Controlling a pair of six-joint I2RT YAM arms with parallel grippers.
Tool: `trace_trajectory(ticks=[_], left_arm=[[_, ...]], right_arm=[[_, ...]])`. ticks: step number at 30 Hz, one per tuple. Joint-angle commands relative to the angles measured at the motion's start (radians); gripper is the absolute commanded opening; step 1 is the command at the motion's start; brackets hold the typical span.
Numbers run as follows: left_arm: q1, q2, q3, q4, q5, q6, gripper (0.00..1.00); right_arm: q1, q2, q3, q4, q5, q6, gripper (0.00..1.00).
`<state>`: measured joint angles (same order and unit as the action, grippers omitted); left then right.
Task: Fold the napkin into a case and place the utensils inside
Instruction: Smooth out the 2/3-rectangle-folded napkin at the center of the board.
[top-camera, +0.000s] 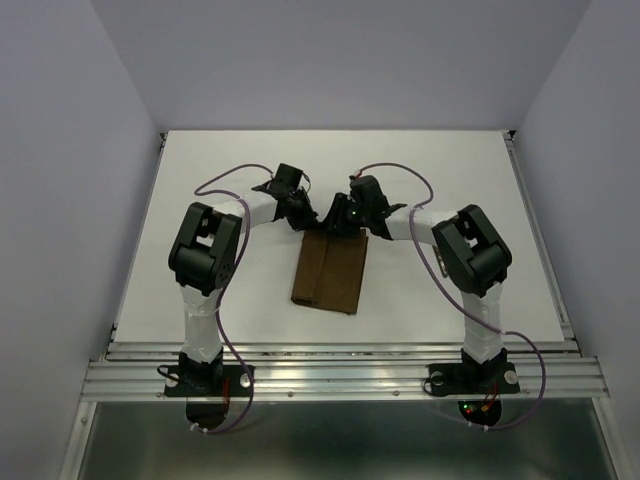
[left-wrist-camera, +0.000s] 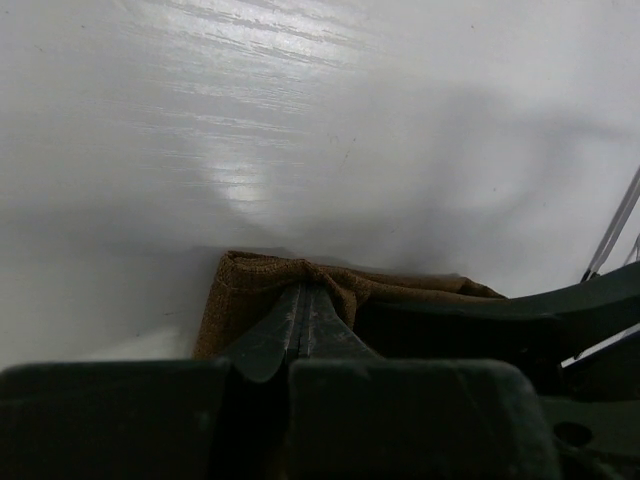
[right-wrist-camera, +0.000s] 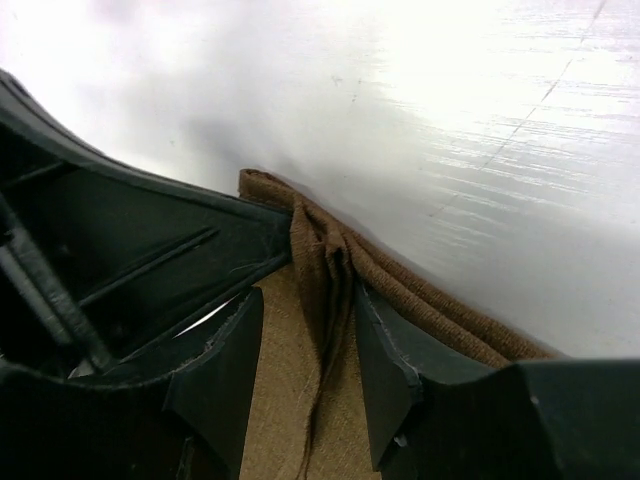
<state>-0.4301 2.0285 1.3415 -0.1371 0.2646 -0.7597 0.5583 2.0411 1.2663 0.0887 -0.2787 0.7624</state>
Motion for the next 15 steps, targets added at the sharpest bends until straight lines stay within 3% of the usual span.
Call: trace_trajectory(ticks=[1, 9, 13, 15], left_arm=[[-0.006, -0.004, -0.021, -0.013, 0.016, 0.02, 0.0], [-0.006, -0.011, -0.024, -0.015, 0.015, 0.023, 0.0], [-0.006, -0.027, -0.039, -0.004, 0.022, 0.022, 0.0], [-0.006, -0.034, -0.047, 0.002, 0.025, 0.02, 0.0]], right_arm=[[-0.006, 0.025, 0.047, -0.004, 0.018, -0.018, 0.47], [-0.006, 0.053, 0.051, -0.009, 0.021, -0.032, 0.42], [-0.006, 0.079, 0.074, 0.0, -0.002, -0.031, 0.28], [-0.006, 0.073, 0.071, 0.003, 0.004, -0.028, 0.16]])
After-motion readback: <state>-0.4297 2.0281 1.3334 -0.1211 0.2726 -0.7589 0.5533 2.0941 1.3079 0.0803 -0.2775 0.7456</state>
